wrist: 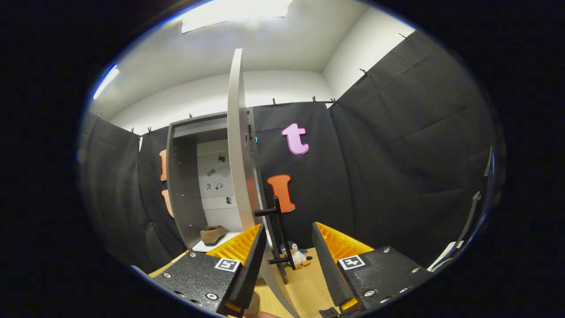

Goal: Open the shoe cabinet door, grab the shoes and put them into the shoe cabinet, then close the shoe cabinet door.

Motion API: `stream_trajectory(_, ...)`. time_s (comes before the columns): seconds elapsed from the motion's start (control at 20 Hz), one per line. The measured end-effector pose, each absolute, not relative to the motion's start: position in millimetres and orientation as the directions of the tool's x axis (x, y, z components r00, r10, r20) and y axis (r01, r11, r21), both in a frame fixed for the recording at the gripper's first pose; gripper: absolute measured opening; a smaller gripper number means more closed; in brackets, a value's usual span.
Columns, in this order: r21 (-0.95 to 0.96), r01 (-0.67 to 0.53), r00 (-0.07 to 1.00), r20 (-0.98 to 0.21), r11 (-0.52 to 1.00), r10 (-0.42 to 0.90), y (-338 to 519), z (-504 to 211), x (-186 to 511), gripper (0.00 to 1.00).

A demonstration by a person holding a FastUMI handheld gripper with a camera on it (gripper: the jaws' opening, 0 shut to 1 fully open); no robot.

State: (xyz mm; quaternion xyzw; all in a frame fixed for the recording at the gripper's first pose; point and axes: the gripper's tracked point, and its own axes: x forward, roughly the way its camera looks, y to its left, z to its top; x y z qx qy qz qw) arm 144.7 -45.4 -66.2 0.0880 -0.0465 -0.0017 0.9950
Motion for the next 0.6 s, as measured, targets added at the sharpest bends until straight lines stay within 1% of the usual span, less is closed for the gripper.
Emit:
stream_trajectory(0.2, 0.147, 0.075, 0.993, 0.08, 0.986, -0.088, -40.9, -69.0, 137.4, 0.7)
stream_trajectory(0.25, 0.144, 0.063, 0.995, 0.064, 0.988, -0.073, -30.5, -72.2, 135.5, 0.71)
stream_trajectory(0.3, 0.138, 0.056, 0.997, 0.048, 0.989, -0.064, -18.1, -74.8, 132.2, 0.76)
stream_trajectory(0.4, 0.115, 0.058, 0.997, 0.051, 0.992, -0.064, 0.8, -75.4, 126.1, 0.8)
stream_trajectory(0.5, 0.089, 0.032, 0.998, 0.055, 0.995, -0.037, 29.8, -81.0, 126.1, 0.82)
stream_trajectory(0.6, 0.069, -0.004, 1.0, 0.012, 0.998, 0.003, 63.4, -97.7, 127.9, 0.83)
